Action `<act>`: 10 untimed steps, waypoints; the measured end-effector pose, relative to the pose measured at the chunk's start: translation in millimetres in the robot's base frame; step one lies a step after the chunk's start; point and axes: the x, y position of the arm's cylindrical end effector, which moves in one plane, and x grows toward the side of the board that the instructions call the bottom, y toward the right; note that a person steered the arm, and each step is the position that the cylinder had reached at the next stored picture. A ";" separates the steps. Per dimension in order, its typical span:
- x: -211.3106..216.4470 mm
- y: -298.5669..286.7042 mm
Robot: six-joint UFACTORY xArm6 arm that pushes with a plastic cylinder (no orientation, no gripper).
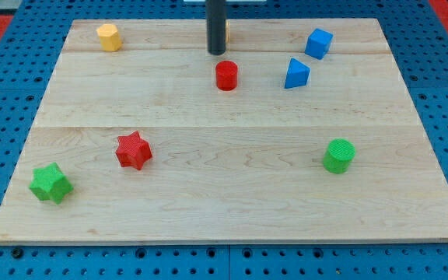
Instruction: Move the blue cube slightly to the top right side of the board
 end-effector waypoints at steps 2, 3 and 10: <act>2.2 49.4; 2.2 49.4; -12.5 158.8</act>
